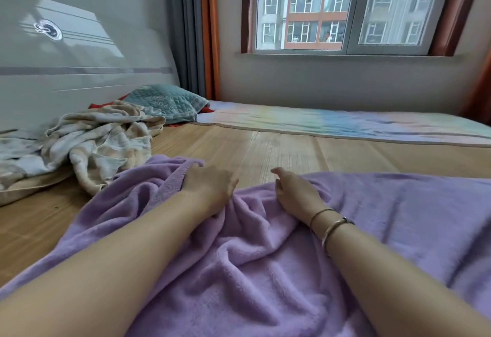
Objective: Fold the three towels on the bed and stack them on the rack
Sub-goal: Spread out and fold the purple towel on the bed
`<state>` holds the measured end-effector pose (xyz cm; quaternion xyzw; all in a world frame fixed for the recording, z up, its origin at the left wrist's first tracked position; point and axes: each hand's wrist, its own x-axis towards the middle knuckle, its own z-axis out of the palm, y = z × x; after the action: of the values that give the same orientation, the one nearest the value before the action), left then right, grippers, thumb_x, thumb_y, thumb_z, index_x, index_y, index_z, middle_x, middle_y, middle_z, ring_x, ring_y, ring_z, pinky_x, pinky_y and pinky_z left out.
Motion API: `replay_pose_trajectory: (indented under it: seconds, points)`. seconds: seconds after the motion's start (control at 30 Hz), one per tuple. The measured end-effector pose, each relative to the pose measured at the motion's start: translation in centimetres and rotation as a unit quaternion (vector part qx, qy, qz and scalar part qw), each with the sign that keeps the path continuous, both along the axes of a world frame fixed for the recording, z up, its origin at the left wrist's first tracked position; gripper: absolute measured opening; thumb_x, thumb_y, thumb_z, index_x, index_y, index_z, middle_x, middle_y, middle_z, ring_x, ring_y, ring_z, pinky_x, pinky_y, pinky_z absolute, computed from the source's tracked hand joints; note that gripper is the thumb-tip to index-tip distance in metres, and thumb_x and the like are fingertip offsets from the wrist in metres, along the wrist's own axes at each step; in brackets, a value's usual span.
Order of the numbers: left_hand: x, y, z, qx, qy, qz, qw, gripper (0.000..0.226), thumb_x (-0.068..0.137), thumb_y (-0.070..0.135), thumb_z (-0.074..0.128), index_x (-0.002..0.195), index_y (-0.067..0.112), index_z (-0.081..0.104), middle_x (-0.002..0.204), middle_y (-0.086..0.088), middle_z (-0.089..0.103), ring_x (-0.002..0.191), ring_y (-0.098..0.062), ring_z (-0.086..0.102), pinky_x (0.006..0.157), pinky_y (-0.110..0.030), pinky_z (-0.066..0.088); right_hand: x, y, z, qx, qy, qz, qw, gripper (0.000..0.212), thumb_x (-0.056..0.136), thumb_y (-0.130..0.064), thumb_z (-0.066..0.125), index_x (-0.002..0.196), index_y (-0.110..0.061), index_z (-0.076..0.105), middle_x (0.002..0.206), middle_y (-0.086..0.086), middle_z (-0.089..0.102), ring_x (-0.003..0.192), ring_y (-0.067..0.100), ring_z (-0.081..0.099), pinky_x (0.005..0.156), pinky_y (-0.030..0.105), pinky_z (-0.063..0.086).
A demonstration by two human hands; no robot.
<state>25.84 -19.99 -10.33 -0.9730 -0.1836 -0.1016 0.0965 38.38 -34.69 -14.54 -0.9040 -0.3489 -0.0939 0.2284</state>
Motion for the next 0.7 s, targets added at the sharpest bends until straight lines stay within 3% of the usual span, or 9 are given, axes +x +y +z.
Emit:
replay_pose_trajectory:
  seconds: [0.1,0.2,0.33,0.43,0.5,0.6,0.63,0.7]
  points:
    - [-0.1,0.7,0.2,-0.040,0.060,0.069,0.995,0.027,0.094,0.030,0.045,0.113,0.022,0.062,0.121,-0.004,0.063,0.112,-0.027,0.056,0.079,-0.033,0.037,-0.5,0.8,-0.1,-0.066,-0.042,-0.009,0.997,0.043,0.097,-0.034,0.041,0.140,-0.031,0.040,0.127,0.005,0.053,0.110,0.031,0.058,0.089,0.039,0.046]
    - [-1.5,0.8,1.1,-0.050,0.148,0.080,0.985,0.033,0.089,0.032,0.049,0.116,0.021,0.064,0.115,-0.003,0.065,0.105,-0.024,0.059,0.078,-0.032,0.043,-1.8,0.5,0.3,-0.150,-0.020,0.034,0.988,0.036,0.094,-0.049,0.044,0.128,-0.039,0.051,0.119,0.005,0.051,0.103,0.029,0.061,0.088,0.036,0.046]
    - [-4.0,0.1,1.7,-0.035,0.200,0.102,0.974,0.032,0.095,0.031,0.048,0.117,0.013,0.063,0.119,-0.005,0.064,0.111,-0.025,0.058,0.088,-0.035,0.045,-4.2,-0.9,1.6,-0.146,0.027,0.109,0.983,0.027,0.086,-0.054,0.055,0.094,-0.028,0.058,0.095,-0.004,0.045,0.079,0.021,0.058,0.076,0.031,0.046]
    - [-6.2,-1.1,1.0,0.021,0.176,0.132,0.975,0.028,0.095,0.024,0.051,0.120,0.016,0.061,0.126,-0.002,0.059,0.117,-0.026,0.054,0.084,-0.037,0.043,-6.8,-2.1,2.8,-0.175,0.085,0.141,0.971,0.020,0.086,-0.045,0.060,0.088,-0.026,0.055,0.101,-0.004,0.045,0.084,0.017,0.056,0.080,0.029,0.045]
    - [-7.4,-1.8,1.0,0.103,0.183,0.106,0.972,0.029,0.096,0.016,0.046,0.121,0.018,0.060,0.130,-0.002,0.057,0.120,-0.025,0.051,0.087,-0.038,0.041,-8.4,-2.8,3.6,-0.202,0.122,0.148,0.961,0.020,0.085,-0.041,0.060,0.091,-0.023,0.056,0.105,-0.004,0.048,0.084,0.015,0.055,0.078,0.028,0.044]
    - [-9.4,-2.0,1.5,0.229,0.196,-0.027,0.953,0.034,0.097,0.023,0.045,0.128,0.016,0.056,0.147,-0.005,0.035,0.134,-0.029,0.030,0.108,-0.040,0.026,-10.2,-3.1,4.4,-0.237,0.084,0.117,0.961,0.021,0.084,-0.035,0.058,0.070,-0.021,0.051,0.082,-0.003,0.057,0.069,0.016,0.051,0.059,0.027,0.041]
    - [-10.0,-2.0,1.7,0.240,0.198,-0.063,0.948,0.035,0.095,0.027,0.048,0.127,0.015,0.058,0.146,-0.005,0.035,0.135,-0.030,0.028,0.110,-0.040,0.023,-10.6,-3.2,4.6,-0.222,0.055,0.092,0.969,0.025,0.084,-0.031,0.057,0.065,-0.020,0.045,0.078,-0.001,0.056,0.068,0.018,0.050,0.056,0.027,0.037]
    - [-11.0,-2.1,2.2,0.217,0.213,-0.061,0.951,0.030,0.095,0.026,0.049,0.120,0.015,0.062,0.132,-0.005,0.052,0.128,-0.027,0.042,0.101,-0.036,0.034,-10.9,-3.5,5.3,-0.111,0.014,0.017,0.994,0.023,0.086,-0.026,0.053,0.067,-0.018,0.040,0.085,0.006,0.058,0.077,0.027,0.054,0.062,0.027,0.034]
